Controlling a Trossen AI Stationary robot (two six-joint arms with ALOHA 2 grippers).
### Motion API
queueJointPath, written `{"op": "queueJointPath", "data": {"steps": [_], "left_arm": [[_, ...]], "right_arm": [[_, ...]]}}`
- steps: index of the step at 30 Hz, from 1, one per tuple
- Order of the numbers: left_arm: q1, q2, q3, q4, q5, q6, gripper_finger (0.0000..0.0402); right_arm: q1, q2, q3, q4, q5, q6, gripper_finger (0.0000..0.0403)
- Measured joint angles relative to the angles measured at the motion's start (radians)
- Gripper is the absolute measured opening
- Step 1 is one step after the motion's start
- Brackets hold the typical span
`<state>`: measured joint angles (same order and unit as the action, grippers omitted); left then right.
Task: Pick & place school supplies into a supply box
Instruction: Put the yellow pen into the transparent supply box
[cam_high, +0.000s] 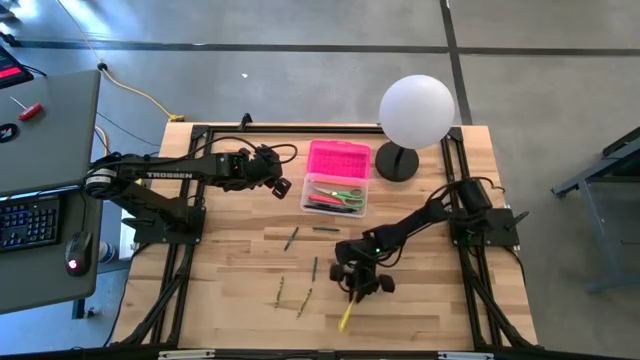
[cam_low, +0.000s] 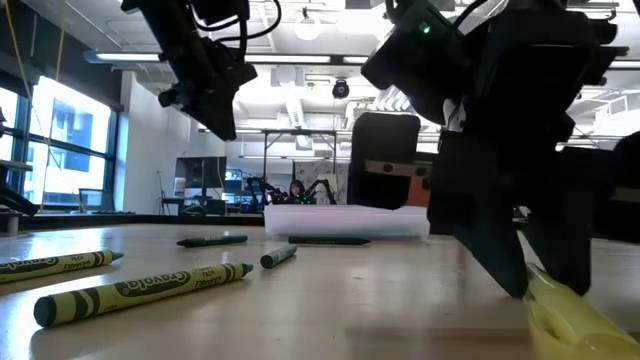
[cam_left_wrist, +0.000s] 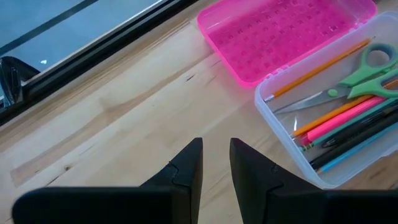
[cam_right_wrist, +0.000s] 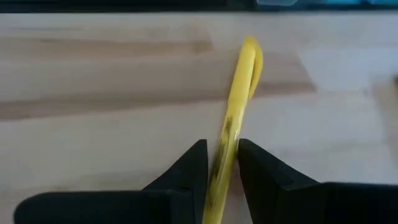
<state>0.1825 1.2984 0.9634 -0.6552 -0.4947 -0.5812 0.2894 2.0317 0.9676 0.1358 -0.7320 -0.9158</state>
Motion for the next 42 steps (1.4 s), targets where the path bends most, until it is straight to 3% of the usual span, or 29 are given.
{"op": "queueJointPath", "data": {"steps": [10,18,22,25,34,37,42], "left_arm": [[0.0,0.0,0.0,0.001,0.044,-0.004,0.0113],[0.0,0.01,0.0,-0.002,0.044,-0.004,0.0113],[0.0,0.009,0.0,0.001,0.044,-0.004,0.0113],[0.0,0.009,0.0,0.001,0.044,-0.004,0.0113],[0.0,0.009,0.0,0.0,0.043,-0.004,0.0113],[0.0,0.009,0.0,0.0,0.042,-0.004,0.0113],[0.0,0.009,0.0,-0.003,0.07,-0.026,0.0113]], "right_arm": [[0.005,0.126,0.0,0.255,-0.077,0.187,0.0074],[0.007,0.169,0.003,0.264,-0.084,0.174,0.0071],[0.006,0.166,0.002,0.272,-0.073,0.158,0.004],[0.006,0.166,0.001,0.279,-0.071,0.201,0.0013],[-0.027,0.115,-0.002,0.312,-0.051,0.351,0.001],[-0.062,0.055,-0.003,0.262,0.029,0.367,0.0013],[-0.117,-0.089,-0.002,0.059,0.313,0.28,0.001]]}}
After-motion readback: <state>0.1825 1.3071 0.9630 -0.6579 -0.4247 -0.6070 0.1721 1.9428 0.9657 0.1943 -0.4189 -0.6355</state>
